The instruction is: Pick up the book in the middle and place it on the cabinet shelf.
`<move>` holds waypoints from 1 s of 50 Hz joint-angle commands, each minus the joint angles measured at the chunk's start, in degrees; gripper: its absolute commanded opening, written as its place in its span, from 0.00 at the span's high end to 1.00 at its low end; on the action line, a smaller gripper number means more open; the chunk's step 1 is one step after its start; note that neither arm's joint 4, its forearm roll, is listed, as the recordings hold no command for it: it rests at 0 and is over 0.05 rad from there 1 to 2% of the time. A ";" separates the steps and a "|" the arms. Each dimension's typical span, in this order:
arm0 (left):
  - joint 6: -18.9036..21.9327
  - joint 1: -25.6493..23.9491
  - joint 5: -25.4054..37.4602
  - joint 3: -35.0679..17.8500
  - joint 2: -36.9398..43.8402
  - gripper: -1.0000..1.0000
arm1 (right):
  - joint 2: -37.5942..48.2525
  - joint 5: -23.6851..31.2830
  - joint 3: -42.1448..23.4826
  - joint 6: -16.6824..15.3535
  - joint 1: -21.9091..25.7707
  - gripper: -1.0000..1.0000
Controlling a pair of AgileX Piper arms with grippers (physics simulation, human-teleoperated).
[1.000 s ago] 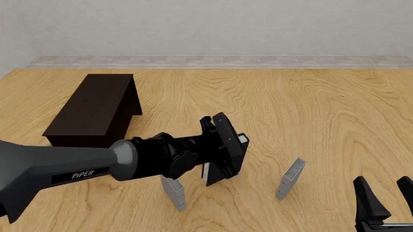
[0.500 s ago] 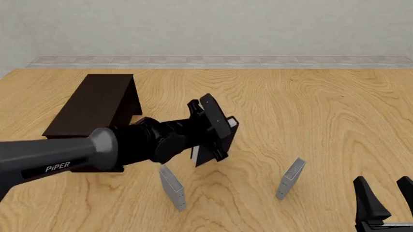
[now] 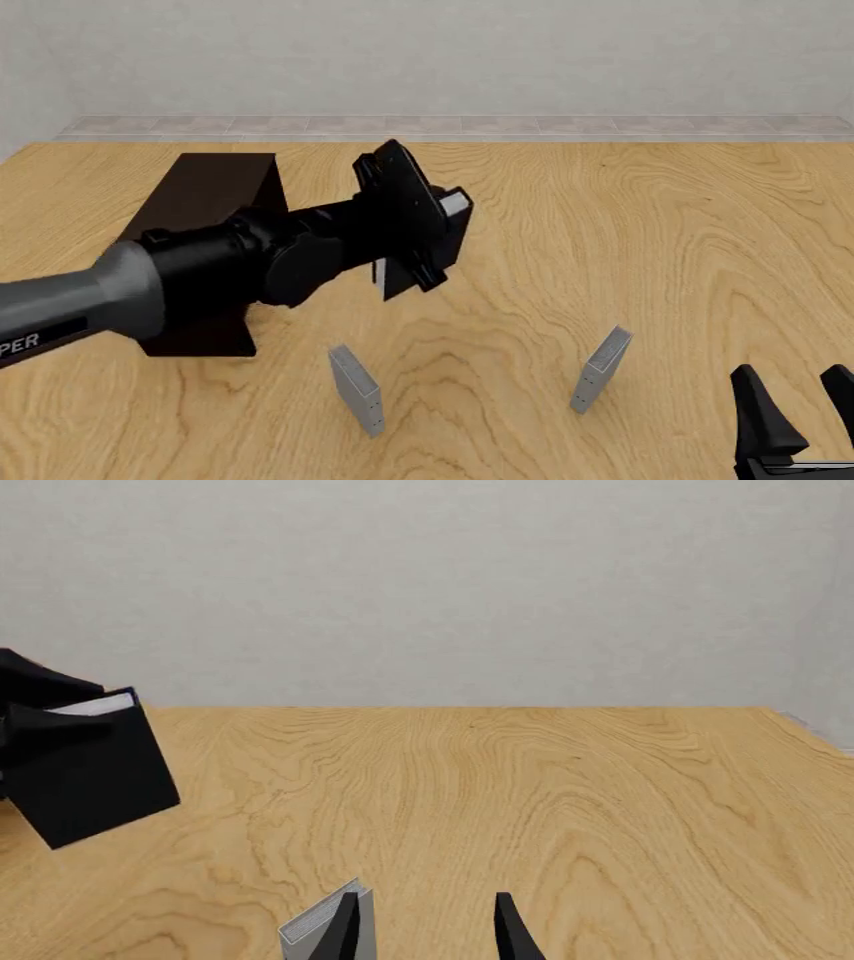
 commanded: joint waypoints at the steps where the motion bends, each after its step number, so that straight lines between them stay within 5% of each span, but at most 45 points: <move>1: 3.84 0.99 1.41 -0.11 -4.58 1.00 | 0.01 0.00 0.00 0.01 0.01 0.00; 29: 14.45 4.58 -0.94 4.79 -15.71 1.00 | 0.00 0.00 0.00 0.00 0.00 0.00; 50: 18.79 7.31 -4.26 6.35 -19.58 1.00 | 0.00 0.00 0.00 0.00 0.01 0.00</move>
